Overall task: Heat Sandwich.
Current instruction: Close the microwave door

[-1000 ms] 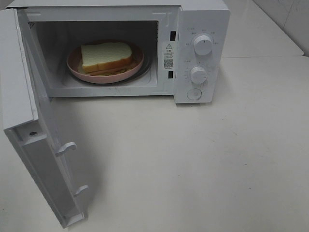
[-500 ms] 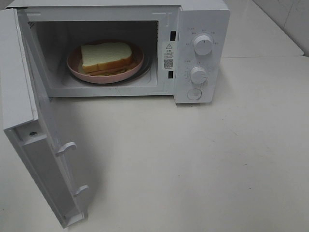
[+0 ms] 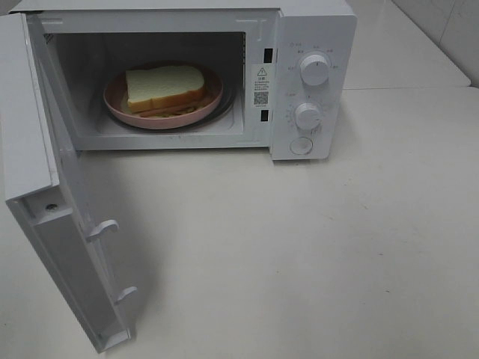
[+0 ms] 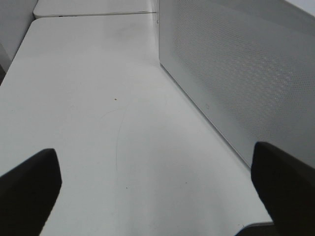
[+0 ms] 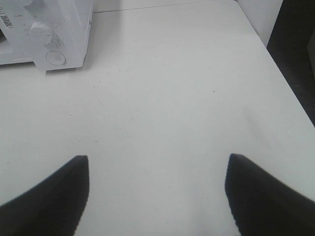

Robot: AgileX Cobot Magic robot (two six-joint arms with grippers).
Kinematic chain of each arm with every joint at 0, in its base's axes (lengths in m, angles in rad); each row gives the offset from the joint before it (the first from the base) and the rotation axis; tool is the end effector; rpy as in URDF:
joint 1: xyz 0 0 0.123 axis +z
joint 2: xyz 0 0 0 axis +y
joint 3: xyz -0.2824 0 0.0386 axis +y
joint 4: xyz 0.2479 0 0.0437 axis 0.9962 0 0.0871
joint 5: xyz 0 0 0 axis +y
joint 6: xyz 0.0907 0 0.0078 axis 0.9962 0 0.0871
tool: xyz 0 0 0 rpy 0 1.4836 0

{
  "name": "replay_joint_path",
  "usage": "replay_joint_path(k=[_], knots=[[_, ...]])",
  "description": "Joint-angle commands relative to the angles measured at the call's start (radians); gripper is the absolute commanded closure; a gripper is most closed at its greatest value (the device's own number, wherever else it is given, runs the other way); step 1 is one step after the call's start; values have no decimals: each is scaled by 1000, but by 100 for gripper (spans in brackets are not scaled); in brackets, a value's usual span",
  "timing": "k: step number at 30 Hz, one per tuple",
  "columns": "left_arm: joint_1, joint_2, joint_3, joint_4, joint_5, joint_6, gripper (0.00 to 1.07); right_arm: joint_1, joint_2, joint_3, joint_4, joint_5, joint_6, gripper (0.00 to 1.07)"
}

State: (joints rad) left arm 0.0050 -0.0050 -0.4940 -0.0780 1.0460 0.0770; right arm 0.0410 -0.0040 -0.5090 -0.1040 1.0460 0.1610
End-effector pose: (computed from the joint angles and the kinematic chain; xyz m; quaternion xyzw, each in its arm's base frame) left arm -0.0044 -0.0062 0.2769 0.0318 0.8484 -0.0173 0.5281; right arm -0.0058 -0.0084 0.2812 0.0526 0.8431 0.0020 0.5351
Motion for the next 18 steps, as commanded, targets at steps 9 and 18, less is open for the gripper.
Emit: replay_joint_path(k=[9, 18], knots=[[1, -15, 2, -12, -9, -5, 9, -5, -27, 3, 1, -4, -10, 33], [1, -14, 2, -52, -14, -7, 10, -5, -27, 3, 1, -4, -10, 33]])
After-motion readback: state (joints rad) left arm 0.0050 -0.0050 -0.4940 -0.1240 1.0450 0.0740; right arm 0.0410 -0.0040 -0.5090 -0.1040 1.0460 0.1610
